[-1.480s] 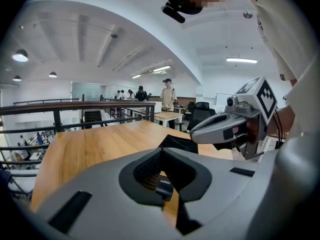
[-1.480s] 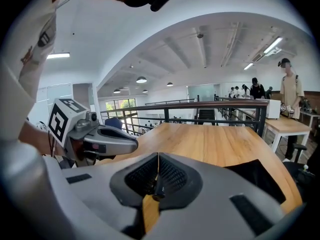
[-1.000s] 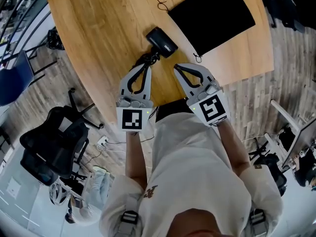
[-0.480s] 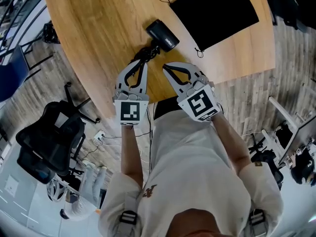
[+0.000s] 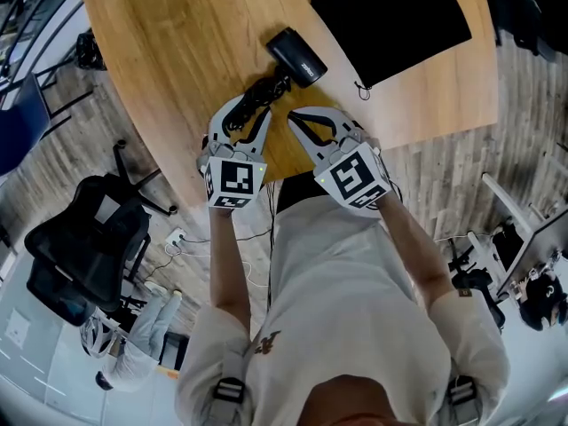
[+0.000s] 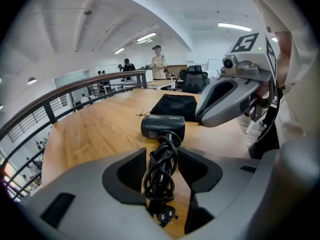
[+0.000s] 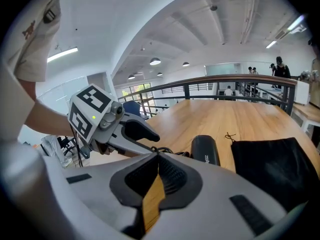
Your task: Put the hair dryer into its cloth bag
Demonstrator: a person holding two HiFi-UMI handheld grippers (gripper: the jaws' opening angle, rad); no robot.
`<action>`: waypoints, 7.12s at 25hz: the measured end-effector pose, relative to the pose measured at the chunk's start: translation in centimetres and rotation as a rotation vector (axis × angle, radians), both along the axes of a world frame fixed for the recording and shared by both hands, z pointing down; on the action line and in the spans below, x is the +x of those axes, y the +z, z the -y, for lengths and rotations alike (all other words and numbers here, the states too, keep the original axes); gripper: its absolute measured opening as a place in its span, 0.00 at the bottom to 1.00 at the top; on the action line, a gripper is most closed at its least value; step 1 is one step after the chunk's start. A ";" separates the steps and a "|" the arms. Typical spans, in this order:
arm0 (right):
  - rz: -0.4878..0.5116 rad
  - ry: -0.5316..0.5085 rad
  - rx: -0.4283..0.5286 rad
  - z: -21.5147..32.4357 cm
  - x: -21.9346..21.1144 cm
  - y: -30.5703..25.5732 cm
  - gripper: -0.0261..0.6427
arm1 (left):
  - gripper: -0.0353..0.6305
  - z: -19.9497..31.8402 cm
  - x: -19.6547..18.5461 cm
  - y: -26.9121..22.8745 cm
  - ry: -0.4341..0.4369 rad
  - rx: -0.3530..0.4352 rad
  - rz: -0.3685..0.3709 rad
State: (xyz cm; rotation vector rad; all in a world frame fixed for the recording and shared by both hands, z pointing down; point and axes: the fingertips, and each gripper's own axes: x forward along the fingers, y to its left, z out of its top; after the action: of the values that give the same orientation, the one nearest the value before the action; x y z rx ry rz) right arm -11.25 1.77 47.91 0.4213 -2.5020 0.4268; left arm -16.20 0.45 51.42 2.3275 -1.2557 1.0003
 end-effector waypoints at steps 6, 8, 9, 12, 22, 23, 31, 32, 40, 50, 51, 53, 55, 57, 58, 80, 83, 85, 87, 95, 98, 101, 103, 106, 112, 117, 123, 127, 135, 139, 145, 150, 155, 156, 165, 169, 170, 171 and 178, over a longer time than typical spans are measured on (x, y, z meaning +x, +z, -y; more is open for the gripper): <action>-0.009 -0.001 -0.005 -0.1 0.2 0.2 0.07 | 0.43 -0.2 -0.2 2.2 0.071 -0.069 0.044; -0.013 0.001 -0.008 -0.1 0.4 0.4 0.07 | 0.45 -0.1 -0.2 2.7 0.082 -0.085 0.041; -0.015 0.003 -0.010 -0.1 0.4 0.6 0.07 | 0.45 -0.1 -0.2 3.1 0.086 -0.093 0.041; -0.020 0.007 -0.018 -0.1 0.5 1.1 0.07 | 0.46 -0.1 -0.2 4.2 0.098 -0.114 0.048; -0.033 0.017 -0.028 0.1 1.0 1.6 0.07 | 0.47 -0.2 0.0 6.9 0.144 -0.168 0.085; -0.038 0.018 -0.030 0.1 1.2 1.7 0.07 | 0.47 -0.1 0.0 7.0 0.142 -0.167 0.085; -0.041 0.032 -0.037 0.3 1.5 1.9 0.07 | 0.43 0.0 0.0 7.2 0.139 -0.173 0.069; -0.040 0.035 -0.037 0.3 1.5 1.9 0.07 | 0.43 -0.1 -0.1 7.3 0.137 -0.175 0.067; -0.052 0.069 -0.032 1.4 2.2 2.3 0.07 | 0.42 -0.2 -0.2 7.4 0.114 -0.169 0.055; -0.095 0.165 0.008 4.8 4.7 2.7 0.07 | 0.42 -0.2 -0.3 7.2 0.115 -0.165 0.055; -0.103 0.176 0.014 5.3 5.2 2.8 0.07 | 0.42 -0.2 -0.3 7.3 0.116 -0.166 0.055; -0.114 0.210 0.022 6.3 6.3 3.0 0.07 | 0.42 -0.3 -0.2 7.3 0.120 -0.166 0.053; -0.121 0.258 0.022 7.5 7.3 3.3 0.07 | 0.42 -0.3 -0.1 7.2 0.123 -0.165 0.050; -0.142 0.306 0.031 8.9 8.3 3.8 0.07 | 0.42 -0.3 -0.2 7.2 0.124 -0.164 0.047; -0.159 0.322 0.039 9.6 8.7 4.2 0.07 | 0.42 -0.2 -0.2 7.1 0.125 -0.163 0.046; -0.365 0.280 0.079 13.3 10.2 9.3 0.20 | 0.42 -0.3 0.1 7.3 0.127 -0.160 0.024; -0.389 0.281 0.080 13.3 10.4 9.7 0.18 | 0.42 -0.3 0.1 7.2 0.127 -0.159 0.025; -0.391 0.287 0.077 13.5 10.4 10.1 0.16 | 0.42 -0.3 0.1 7.2 0.127 -0.159 0.026; -0.395 0.283 0.075 13.6 10.3 10.5 0.15 | 0.42 -0.2 0.0 7.3 0.126 -0.159 0.026; -0.344 0.306 0.013 13.6 10.2 10.5 0.08 | 0.42 -0.2 -0.1 7.4 0.125 -0.155 0.022; -0.316 0.324 0.006 13.6 10.3 9.5 0.07 | 0.42 -0.2 -0.1 7.3 0.122 -0.152 0.022; -0.282 0.351 -0.007 13.5 10.6 8.5 0.07 | 0.42 -0.3 -0.1 7.1 0.116 -0.153 0.023; -0.265 0.368 -0.013 13.5 10.8 8.0 0.07 | 0.42 -0.3 0.0 7.0 0.112 -0.149 0.019; -0.247 0.382 -0.007 13.6 11.0 7.3 0.07 | 0.41 -0.5 0.3 6.7 0.113 -0.144 0.020; -0.219 0.396 -0.004 14.0 11.1 6.1 0.07 | 0.41 -0.9 1.0 6.1 0.135 -0.143 0.009; -0.209 0.402 -0.011 13.9 11.3 5.7 0.07 | 0.41 -0.7 1.5 5.4 0.131 -0.136 -0.023; -0.197 0.404 -0.006 13.9 11.1 5.3 0.07 | 0.41 -0.7 1.4 5.4 0.148 -0.144 -0.013; -0.186 0.401 -0.006 13.7 11.0 5.1 0.07 | 0.41 -0.7 1.9 5.6 0.160 -0.150 -0.019; -0.164 0.383 -0.004 12.9 10.1 4.2 0.07 | 0.41 -0.8 2.9 5.5 0.188 -0.163 -0.032; -0.150 0.364 -0.002 12.3 9.7 3.8 0.07 | 0.41 -0.8 3.5 5.5 0.198 -0.167 -0.038; -0.130 0.342 0.006 11.9 9.4 3.1 0.07 | 0.41 -0.7 4.4 5.6 0.210 -0.181 -0.043; -0.120 0.323 0.011 11.4 9.0 2.7 0.07 | 0.41 -0.5 4.9 5.7 0.212 -0.190 -0.050; -0.110 0.319 0.026 11.0 8.5 2.2 0.07 | 0.41 -0.3 4.9 5.7 0.220 -0.193 -0.054; -0.108 0.320 0.027 11.0 8.5 2.2 0.07 | 0.41 -0.3 4.9 5.6 0.225 -0.194 -0.054; -0.087 0.313 0.034 10.6 8.0 1.2 0.07 | 0.41 0.0 5.8 5.2 0.219 -0.186 -0.072; -0.077 0.304 0.033 10.3 8.0 0.8 0.07 | 0.41 0.7 6.7 5.0 0.215 -0.181 -0.076; -0.076 0.300 0.033 10.2 7.8 0.7 0.07 | 0.41 0.8 6.7 5.0 0.213 -0.181 -0.076; -0.075 0.295 0.032 10.1 7.6 0.7 0.07 | 0.41 0.9 6.7 5.0 0.211 -0.181 -0.076; -0.054 0.270 0.014 9.3 6.9 0.8 0.07 | 0.41 2.0 7.3 5.3 0.194 -0.184 -0.075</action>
State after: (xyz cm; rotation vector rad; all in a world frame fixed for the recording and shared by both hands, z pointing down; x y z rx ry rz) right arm -4.39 -7.48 48.70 0.7709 -2.4046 0.4960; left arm -8.86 -1.56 56.74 2.3508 -0.8831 1.0302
